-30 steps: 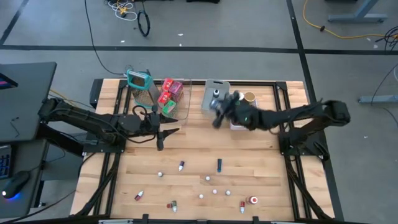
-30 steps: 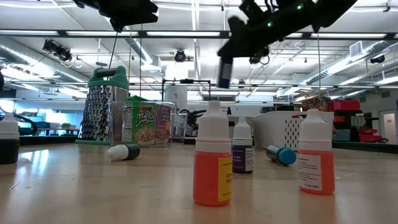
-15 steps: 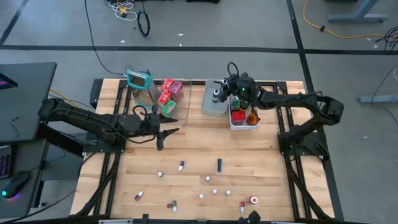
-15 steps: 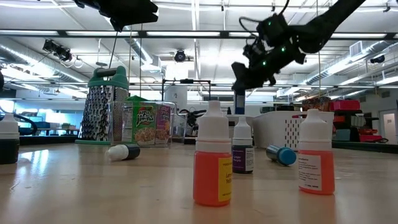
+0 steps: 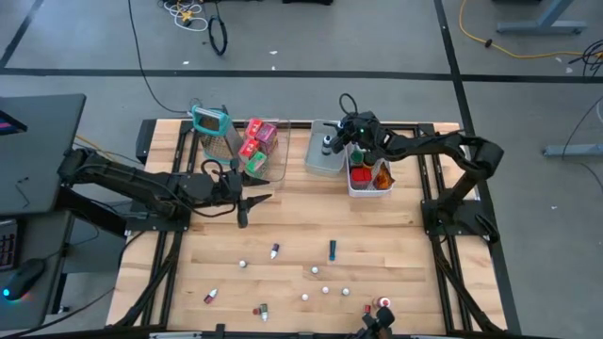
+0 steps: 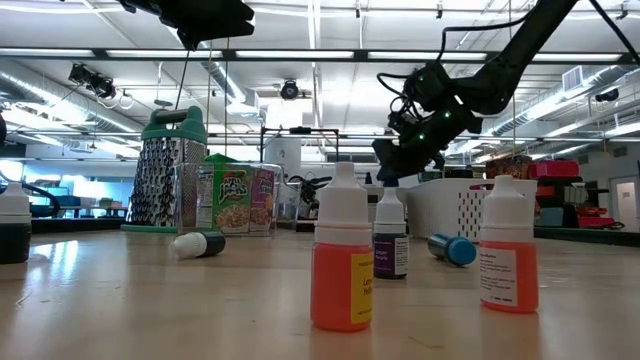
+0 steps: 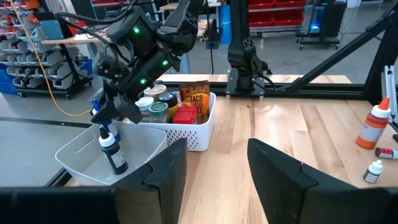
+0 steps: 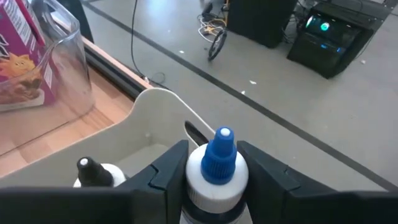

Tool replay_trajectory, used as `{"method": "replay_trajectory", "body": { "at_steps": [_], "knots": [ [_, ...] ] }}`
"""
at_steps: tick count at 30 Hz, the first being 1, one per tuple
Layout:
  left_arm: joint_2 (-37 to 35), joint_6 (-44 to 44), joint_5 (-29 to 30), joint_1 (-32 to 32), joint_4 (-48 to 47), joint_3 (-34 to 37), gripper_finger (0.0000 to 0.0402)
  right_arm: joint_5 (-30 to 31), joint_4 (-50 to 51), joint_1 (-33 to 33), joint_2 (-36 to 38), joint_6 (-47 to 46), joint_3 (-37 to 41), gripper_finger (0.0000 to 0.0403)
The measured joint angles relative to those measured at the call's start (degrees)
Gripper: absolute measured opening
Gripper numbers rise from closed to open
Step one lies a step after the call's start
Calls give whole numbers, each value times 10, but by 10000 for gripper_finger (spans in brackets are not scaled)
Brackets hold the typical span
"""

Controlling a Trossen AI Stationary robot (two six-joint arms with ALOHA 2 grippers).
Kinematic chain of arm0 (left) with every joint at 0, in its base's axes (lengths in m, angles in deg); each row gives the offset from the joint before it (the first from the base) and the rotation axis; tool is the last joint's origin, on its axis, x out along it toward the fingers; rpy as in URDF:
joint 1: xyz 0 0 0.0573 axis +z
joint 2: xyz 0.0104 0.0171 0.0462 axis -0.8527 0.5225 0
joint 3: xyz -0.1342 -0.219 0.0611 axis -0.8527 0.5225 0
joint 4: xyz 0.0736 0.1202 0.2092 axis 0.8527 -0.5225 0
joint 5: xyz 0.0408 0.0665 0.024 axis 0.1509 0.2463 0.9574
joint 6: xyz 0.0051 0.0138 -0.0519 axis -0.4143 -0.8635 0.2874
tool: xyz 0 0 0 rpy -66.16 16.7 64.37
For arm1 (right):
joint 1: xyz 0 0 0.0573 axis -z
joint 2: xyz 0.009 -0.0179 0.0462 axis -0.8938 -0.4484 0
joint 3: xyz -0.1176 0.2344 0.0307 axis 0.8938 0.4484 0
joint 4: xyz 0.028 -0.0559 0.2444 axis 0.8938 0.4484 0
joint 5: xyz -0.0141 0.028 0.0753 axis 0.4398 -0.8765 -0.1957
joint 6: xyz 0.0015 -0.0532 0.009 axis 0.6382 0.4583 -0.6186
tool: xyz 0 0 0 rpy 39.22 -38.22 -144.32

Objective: Pick & Place Kitchen Items
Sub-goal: Put the large blue food coloring bottle into the gray bin, then put the large orange food coloring bottle into the gray bin

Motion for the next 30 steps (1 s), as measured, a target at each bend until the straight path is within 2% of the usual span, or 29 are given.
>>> {"method": "replay_trajectory", "body": {
  "at_steps": [8,17,21,26,30],
  "knots": [
    [0,0,0,0,0,0,178,1,-1,11,0,2,0,177],
    [0,-6,0,0,-1,0,178,3,-35,3,12,1,0,185],
    [0,0,0,0,-1,0,178,2,-36,-14,60,1,0,185],
    [0,-13,0,0,-1,0,178,-1,9,-60,144,20,0,185],
    [0,-15,0,0,-1,0,178,-54,77,-113,204,21,0,185]
  ]
}}
